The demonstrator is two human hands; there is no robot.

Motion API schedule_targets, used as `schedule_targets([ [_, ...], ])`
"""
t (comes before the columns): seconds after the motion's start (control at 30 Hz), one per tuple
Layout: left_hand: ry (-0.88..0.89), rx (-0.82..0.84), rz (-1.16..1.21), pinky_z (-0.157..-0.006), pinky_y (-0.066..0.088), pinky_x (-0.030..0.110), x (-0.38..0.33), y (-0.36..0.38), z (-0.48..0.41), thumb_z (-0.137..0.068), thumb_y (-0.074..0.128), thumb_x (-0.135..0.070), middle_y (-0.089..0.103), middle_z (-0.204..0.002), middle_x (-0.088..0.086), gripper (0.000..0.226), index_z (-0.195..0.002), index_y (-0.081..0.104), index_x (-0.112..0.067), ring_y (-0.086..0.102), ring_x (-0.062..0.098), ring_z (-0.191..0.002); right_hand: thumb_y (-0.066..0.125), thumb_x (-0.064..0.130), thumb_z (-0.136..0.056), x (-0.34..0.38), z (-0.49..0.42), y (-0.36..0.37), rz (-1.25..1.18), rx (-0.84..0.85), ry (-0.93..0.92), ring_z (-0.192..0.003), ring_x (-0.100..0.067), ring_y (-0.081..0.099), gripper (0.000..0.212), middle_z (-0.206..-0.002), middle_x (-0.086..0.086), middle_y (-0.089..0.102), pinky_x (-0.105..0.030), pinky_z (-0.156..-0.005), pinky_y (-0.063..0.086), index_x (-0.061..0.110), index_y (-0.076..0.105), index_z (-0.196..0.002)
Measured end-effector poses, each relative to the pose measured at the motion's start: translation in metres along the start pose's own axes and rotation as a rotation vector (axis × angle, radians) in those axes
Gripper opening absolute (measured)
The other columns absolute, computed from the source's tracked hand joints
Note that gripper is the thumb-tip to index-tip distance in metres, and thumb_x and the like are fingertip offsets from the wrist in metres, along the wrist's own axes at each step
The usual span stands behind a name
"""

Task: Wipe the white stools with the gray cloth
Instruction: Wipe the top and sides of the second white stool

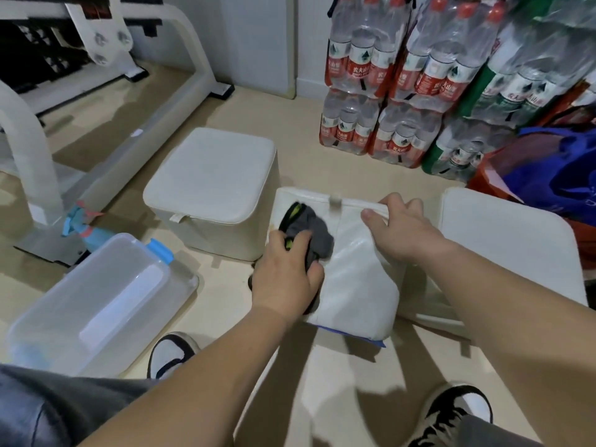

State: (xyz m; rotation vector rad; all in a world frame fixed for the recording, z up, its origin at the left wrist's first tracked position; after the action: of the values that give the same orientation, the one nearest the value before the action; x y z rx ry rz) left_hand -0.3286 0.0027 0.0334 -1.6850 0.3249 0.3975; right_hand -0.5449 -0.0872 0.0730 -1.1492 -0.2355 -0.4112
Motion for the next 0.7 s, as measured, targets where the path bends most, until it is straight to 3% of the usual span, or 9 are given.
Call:
schedule_targets([
  [0.13,-0.082,0.258,-0.077,-0.063,0.039,0.033,0.019,0.0,0.055,-0.095,0.055,-0.046,0.04,-0.12,0.005,0.046,-0.137,0.048,-0.03,0.059,0.031,-0.086,0.037,0.07,-0.104,0.002,-0.012,-0.003,-0.047,0.014,-0.002,-0.124,-0.043,0.051,0.055,-0.135,-0.008,0.033,-0.051,-0.105,0.045,0.029,0.037,-0.14],
  [0.23,-0.122,0.344,-0.09,-0.068,0.047,0.036,0.016,-0.018,0.054,-0.098,0.052,-0.048,0.044,-0.123,0.003,0.042,-0.135,0.043,-0.031,0.06,0.029,-0.089,0.039,0.07,-0.103,0.005,-0.017,-0.004,-0.078,0.031,-0.006,-0.126,-0.042,0.049,0.054,-0.128,-0.006,0.03,-0.049,-0.104,0.043,0.028,0.039,-0.137],
  [0.3,-0.125,0.25,0.008,-0.074,0.052,0.039,0.006,-0.036,0.032,-0.097,0.056,-0.042,0.048,-0.125,0.005,0.044,-0.138,0.044,-0.031,0.062,0.032,-0.094,0.034,0.071,-0.104,0.003,-0.017,-0.006,-0.11,0.033,-0.001,-0.133,-0.043,0.045,0.058,-0.139,-0.009,0.031,-0.05,-0.107,0.04,0.027,0.039,-0.142],
  [0.37,-0.081,0.055,0.157,-0.078,0.052,0.039,-0.005,-0.053,-0.002,-0.096,0.06,-0.032,0.048,-0.127,0.005,0.049,-0.143,0.046,-0.031,0.061,0.032,-0.101,0.024,0.069,-0.106,0.001,-0.017,-0.006,-0.159,0.033,0.007,-0.141,-0.042,0.04,0.061,-0.147,-0.009,0.029,-0.052,-0.114,0.036,0.029,0.036,-0.149],
  [0.43,-0.019,-0.045,0.194,-0.089,0.051,0.04,-0.015,-0.052,-0.036,-0.097,0.061,-0.03,0.048,-0.132,0.005,0.053,-0.148,0.046,-0.032,0.057,0.029,-0.112,0.016,0.062,-0.108,-0.003,-0.018,-0.005,-0.209,0.038,0.012,-0.141,-0.041,0.04,0.055,-0.136,-0.006,0.03,-0.053,-0.116,0.033,0.03,0.039,-0.147],
  [0.5,-0.012,0.006,0.08,-0.096,0.05,0.044,-0.028,-0.034,-0.051,-0.098,0.059,-0.036,0.045,-0.137,0.007,0.057,-0.153,0.042,-0.036,0.052,0.032,-0.119,0.016,0.058,-0.109,-0.007,-0.019,-0.003,-0.23,0.06,0.013,-0.137,-0.041,0.042,0.048,-0.128,-0.004,0.029,-0.052,-0.117,0.033,0.032,0.043,-0.139],
  [0.57,-0.058,0.028,-0.007,-0.092,0.051,0.047,-0.038,-0.011,-0.042,-0.097,0.056,-0.038,0.042,-0.139,0.008,0.061,-0.156,0.038,-0.038,0.048,0.034,-0.116,0.02,0.059,-0.109,-0.01,-0.02,-0.003,-0.222,0.076,0.002,-0.135,-0.042,0.044,0.047,-0.13,-0.005,0.029,-0.053,-0.118,0.034,0.033,0.044,-0.139],
  [0.7,-0.103,0.003,0.082,-0.078,0.053,0.043,-0.033,0.004,0.001,-0.086,0.057,-0.035,0.044,-0.129,0.008,0.061,-0.146,0.048,-0.034,0.052,0.034,-0.108,0.023,0.063,-0.109,-0.004,-0.015,0.001,-0.161,0.065,-0.022,-0.136,-0.042,0.044,0.049,-0.15,-0.007,0.029,-0.058,-0.117,0.038,0.036,0.041,-0.146],
])
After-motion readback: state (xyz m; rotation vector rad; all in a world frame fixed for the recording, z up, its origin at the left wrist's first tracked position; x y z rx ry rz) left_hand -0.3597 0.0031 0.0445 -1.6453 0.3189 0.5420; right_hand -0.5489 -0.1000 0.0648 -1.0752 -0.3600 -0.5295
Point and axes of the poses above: each hand's wrist, its own z-axis away from the middle knuckle, its own y-axis out of the palm, x = y × z, the point moved 4 cm from there along -z, towards the middle knuckle
